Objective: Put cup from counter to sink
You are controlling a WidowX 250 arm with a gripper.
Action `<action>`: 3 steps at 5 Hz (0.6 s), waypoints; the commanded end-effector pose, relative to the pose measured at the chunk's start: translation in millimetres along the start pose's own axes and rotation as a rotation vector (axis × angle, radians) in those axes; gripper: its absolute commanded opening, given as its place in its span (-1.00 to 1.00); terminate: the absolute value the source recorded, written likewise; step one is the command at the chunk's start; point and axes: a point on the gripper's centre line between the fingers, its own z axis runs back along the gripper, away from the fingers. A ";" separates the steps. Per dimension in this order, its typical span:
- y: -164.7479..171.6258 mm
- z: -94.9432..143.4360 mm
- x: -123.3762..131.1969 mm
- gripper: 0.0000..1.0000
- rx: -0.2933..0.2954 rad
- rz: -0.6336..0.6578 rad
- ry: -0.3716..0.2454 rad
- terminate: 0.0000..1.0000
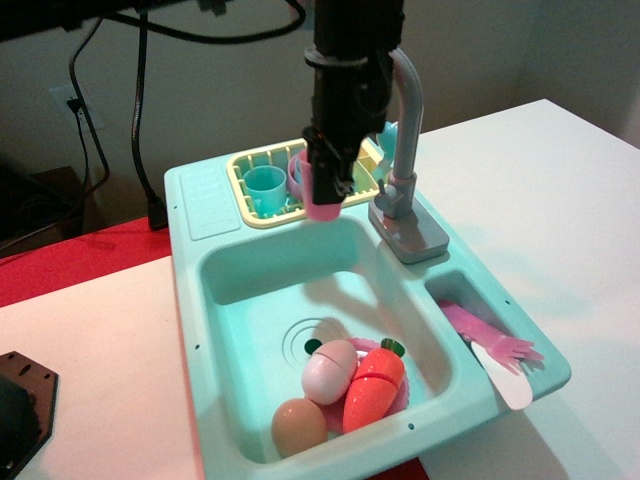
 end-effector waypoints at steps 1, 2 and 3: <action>-10.7 -19.6 12.6 -1.00 0.019 -0.009 -0.020 -1.00; -11.4 -40.2 14.3 -1.00 0.029 -0.012 -0.006 -1.00; -10.5 -54.7 9.5 -1.00 0.057 -0.018 0.004 -1.00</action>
